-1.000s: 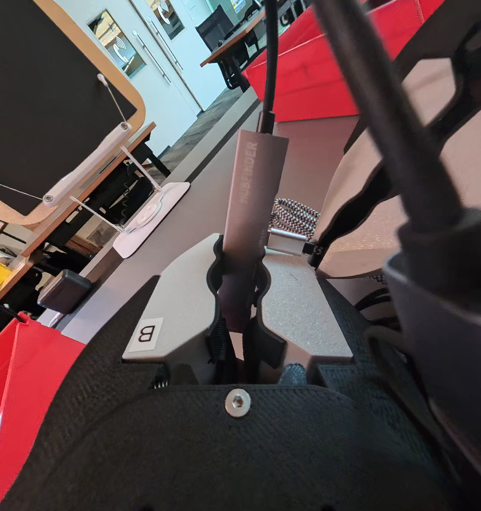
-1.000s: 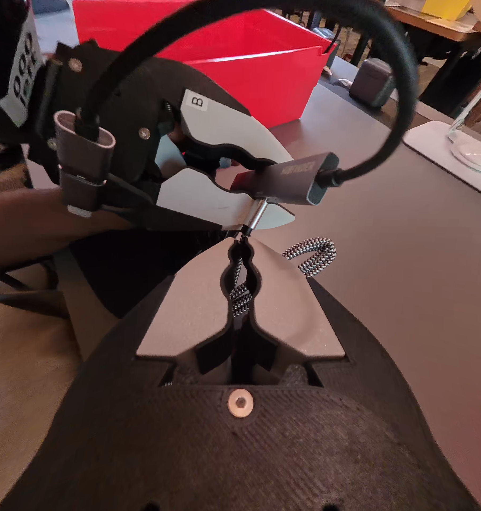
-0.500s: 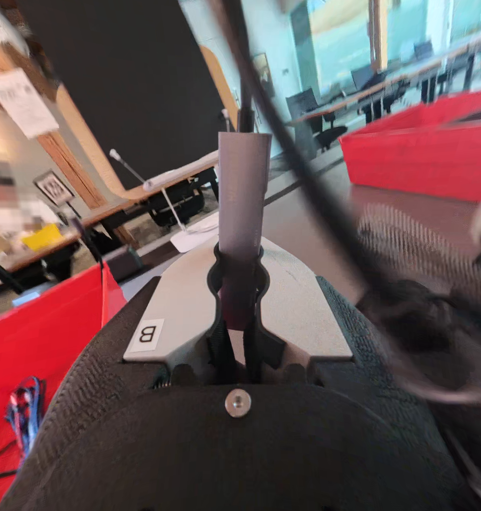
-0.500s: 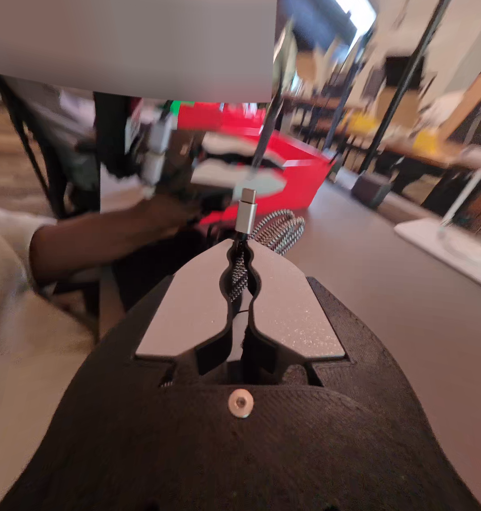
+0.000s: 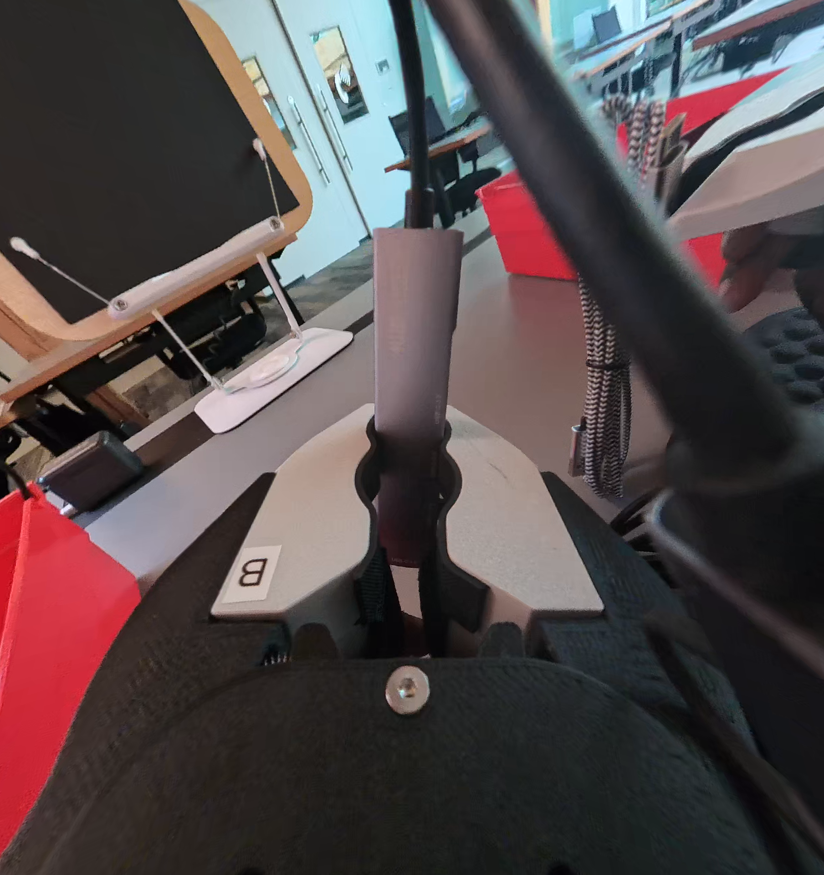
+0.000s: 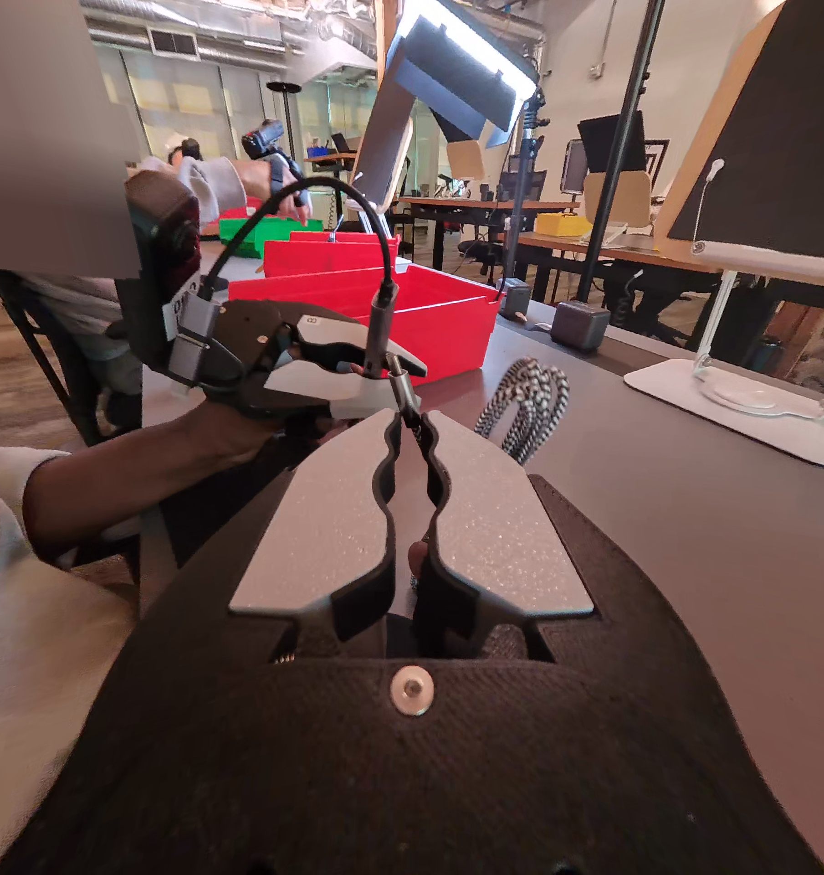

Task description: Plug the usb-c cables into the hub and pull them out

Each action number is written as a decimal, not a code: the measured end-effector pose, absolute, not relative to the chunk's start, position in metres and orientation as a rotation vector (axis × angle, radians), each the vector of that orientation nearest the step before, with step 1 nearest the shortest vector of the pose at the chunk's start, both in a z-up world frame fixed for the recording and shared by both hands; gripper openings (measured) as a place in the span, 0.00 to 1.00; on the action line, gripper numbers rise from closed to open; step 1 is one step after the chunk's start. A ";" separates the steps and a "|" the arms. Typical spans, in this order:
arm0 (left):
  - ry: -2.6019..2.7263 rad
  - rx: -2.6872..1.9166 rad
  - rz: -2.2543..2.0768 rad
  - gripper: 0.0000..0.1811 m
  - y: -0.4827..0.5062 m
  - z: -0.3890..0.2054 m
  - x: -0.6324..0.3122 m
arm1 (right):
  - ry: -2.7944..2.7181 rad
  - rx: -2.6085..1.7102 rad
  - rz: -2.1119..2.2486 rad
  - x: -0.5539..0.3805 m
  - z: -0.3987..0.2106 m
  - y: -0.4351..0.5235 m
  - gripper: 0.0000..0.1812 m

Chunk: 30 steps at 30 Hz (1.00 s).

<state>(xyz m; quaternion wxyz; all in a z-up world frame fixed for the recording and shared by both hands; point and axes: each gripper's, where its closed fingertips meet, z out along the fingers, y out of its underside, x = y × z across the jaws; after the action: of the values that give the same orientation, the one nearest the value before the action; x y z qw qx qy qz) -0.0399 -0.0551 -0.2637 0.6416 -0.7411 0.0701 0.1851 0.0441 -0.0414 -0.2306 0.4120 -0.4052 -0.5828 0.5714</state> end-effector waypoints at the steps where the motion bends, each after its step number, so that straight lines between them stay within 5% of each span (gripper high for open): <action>1: 0.173 -1.671 0.418 0.10 -0.055 -0.261 -0.038 | -1.475 -1.012 1.425 0.045 -0.231 -0.041 0.04; 20: 0.177 -1.665 0.434 0.10 -0.057 -0.263 -0.041 | -0.939 -0.978 0.942 0.123 -0.103 0.093 0.03; 30: 0.183 -1.647 0.455 0.10 -0.058 -0.262 -0.044 | -0.880 -1.384 0.417 0.170 -0.191 0.204 0.03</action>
<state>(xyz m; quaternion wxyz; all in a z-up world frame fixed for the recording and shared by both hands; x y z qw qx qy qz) -0.0444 -0.0582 -0.2619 0.6530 -0.7258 0.0808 0.2007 0.1702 0.2043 -0.1906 0.6630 -0.6122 -0.3893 0.1847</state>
